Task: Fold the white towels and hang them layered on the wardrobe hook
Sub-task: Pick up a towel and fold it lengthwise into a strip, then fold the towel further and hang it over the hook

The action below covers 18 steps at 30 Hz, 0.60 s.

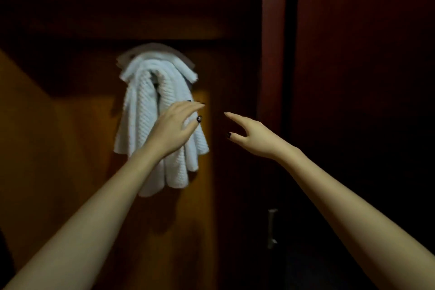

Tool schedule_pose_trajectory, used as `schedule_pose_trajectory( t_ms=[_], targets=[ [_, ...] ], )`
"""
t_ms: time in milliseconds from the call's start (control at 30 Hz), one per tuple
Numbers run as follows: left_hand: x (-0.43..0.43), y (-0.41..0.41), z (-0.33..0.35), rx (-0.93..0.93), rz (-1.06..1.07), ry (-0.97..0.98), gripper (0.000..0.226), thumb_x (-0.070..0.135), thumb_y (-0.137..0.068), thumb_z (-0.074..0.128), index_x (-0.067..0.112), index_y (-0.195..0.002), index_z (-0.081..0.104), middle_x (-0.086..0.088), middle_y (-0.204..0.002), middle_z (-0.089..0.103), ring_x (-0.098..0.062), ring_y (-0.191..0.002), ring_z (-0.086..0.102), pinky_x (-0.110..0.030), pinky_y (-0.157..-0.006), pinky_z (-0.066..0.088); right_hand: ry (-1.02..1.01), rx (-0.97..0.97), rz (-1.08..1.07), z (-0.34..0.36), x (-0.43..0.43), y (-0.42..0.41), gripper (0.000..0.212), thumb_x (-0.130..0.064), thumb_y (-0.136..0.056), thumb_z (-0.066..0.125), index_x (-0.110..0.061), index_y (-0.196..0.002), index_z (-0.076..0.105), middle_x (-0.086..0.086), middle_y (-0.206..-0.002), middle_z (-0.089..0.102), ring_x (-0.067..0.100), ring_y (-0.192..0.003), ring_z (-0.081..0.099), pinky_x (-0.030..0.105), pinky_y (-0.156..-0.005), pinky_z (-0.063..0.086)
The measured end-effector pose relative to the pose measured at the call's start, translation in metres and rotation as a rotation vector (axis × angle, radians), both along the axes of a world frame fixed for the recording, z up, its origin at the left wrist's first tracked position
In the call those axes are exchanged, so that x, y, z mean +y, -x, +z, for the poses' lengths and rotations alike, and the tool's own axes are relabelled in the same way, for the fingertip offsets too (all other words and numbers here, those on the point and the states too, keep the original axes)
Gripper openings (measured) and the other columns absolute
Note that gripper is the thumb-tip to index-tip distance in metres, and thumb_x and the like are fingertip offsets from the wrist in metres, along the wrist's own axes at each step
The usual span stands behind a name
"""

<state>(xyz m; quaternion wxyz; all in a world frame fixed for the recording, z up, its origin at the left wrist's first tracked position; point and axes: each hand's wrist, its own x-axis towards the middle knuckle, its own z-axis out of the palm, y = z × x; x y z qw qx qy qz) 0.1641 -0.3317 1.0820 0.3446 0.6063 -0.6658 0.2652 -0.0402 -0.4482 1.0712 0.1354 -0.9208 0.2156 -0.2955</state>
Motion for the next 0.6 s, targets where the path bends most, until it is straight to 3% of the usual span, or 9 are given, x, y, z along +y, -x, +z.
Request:
schedule_pose_trajectory(
  t_ms=[133,233,333,600],
  targets=[
    [-0.039,0.089,-0.068,-0.013,-0.183,-0.119,0.042,0.030,-0.097,0.045,0.014,-0.133,0.059,-0.003,-0.136,0.059,-0.024,-0.130,0.048,-0.044,-0.108,0.038,-0.203,0.133,-0.244,-0.069,-0.008,0.105,0.060,-0.030,-0.099,0.056,-0.024,-0.153,0.030,0.007,-0.155,0.038,0.021,-0.142,0.035,0.031,-0.113,0.030],
    [-0.074,0.159,-0.120,-0.120,-0.269,-0.262,0.043,0.035,-0.100,0.045,0.023,-0.141,0.049,0.002,-0.143,0.052,-0.018,-0.136,0.041,-0.039,-0.110,0.034,-0.304,0.212,-0.474,-0.121,-0.007,0.188,0.061,-0.030,-0.099,0.056,-0.025,-0.153,0.028,0.009,-0.155,0.036,0.024,-0.142,0.036,0.036,-0.112,0.034],
    [-0.105,0.229,-0.164,-0.282,-0.322,-0.387,0.052,0.045,-0.100,0.040,0.028,-0.149,0.036,0.004,-0.152,0.041,-0.017,-0.142,0.032,-0.037,-0.115,0.026,-0.355,0.222,-0.685,-0.162,0.000,0.265,0.063,-0.029,-0.098,0.056,-0.024,-0.153,0.027,0.009,-0.156,0.034,0.025,-0.142,0.036,0.038,-0.112,0.034],
    [-0.163,0.422,-0.253,-0.404,-0.575,-0.656,0.064,0.051,-0.098,0.041,0.028,-0.154,0.020,0.004,-0.161,0.022,-0.019,-0.149,0.014,-0.044,-0.120,0.016,-0.691,0.377,-1.018,-0.266,0.027,0.455,0.071,-0.034,-0.098,0.055,-0.017,-0.156,0.019,0.018,-0.157,0.028,0.036,-0.143,0.031,0.045,-0.116,0.031]
  ],
)
